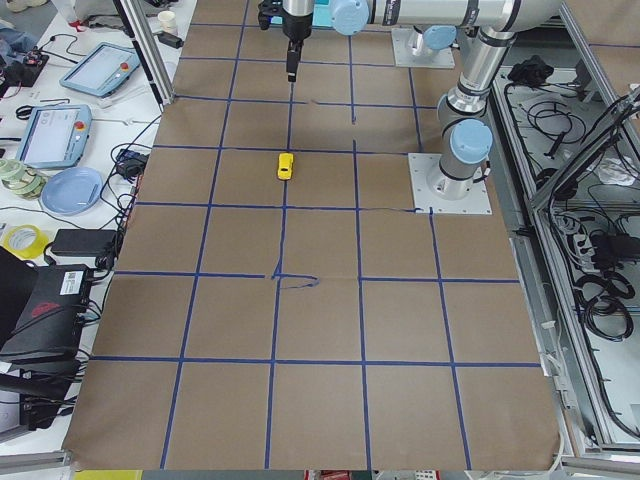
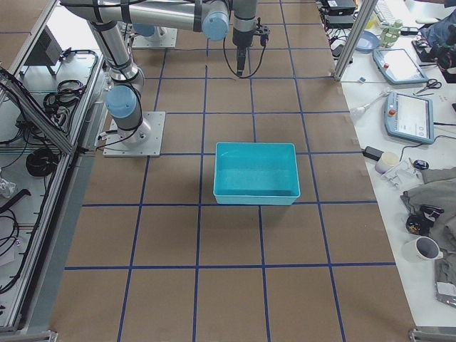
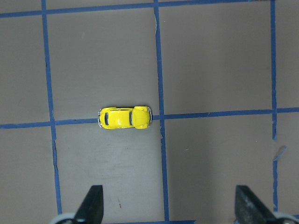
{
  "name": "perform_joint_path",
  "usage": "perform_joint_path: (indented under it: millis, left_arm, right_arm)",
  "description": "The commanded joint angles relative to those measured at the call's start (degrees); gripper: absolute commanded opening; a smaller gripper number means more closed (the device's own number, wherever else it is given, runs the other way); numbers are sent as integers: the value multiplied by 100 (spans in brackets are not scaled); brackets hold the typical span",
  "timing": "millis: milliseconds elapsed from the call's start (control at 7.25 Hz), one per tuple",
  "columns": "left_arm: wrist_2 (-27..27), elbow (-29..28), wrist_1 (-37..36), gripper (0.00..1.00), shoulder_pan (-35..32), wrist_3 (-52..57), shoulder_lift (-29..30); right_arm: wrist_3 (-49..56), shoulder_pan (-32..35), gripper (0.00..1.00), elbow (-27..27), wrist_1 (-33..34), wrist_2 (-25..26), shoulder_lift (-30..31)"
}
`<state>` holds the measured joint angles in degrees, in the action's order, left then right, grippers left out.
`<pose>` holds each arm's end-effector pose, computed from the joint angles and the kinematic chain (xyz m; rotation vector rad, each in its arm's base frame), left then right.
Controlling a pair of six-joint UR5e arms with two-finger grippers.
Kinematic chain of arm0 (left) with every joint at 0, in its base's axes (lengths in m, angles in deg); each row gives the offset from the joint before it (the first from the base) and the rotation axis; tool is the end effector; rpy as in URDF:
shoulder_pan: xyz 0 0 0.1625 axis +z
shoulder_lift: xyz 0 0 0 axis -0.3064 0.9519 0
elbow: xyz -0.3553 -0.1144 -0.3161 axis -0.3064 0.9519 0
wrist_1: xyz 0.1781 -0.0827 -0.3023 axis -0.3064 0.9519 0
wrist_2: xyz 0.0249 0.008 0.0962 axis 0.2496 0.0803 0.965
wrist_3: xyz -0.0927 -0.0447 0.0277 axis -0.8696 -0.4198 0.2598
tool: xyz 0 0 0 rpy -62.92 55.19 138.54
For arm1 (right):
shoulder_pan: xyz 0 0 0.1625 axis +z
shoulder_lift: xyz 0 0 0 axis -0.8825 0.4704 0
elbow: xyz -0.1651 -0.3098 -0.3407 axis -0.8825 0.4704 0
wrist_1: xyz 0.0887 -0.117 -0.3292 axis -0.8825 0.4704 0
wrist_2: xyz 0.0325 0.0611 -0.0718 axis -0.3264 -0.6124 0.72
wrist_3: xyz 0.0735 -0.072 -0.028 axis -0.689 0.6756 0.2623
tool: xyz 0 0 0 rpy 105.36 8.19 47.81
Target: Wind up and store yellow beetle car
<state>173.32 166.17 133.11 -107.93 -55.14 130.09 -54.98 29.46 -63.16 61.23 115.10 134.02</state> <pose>-0.1323 -0.4426 0.5505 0.1419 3.1137 -0.1465 0.1383 -0.4253 0.4922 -0.0889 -3.0877 -0.0460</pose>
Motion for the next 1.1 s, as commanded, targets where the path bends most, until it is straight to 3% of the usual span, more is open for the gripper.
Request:
perform_joint_path:
  millis: [0, 690, 966]
  left_arm:
    - [87, -32, -13, 100, 18, -17, -35]
    - [18, -23, 58, 90, 246, 36, 8]
    - [43, 21, 57, 91, 220, 10, -17]
  right_arm:
    - [0, 0, 100, 0, -2, 0, 4]
    - [35, 0, 100, 0, -11, -17, 4]
    - [61, 0, 100, 0, -20, -17, 13]
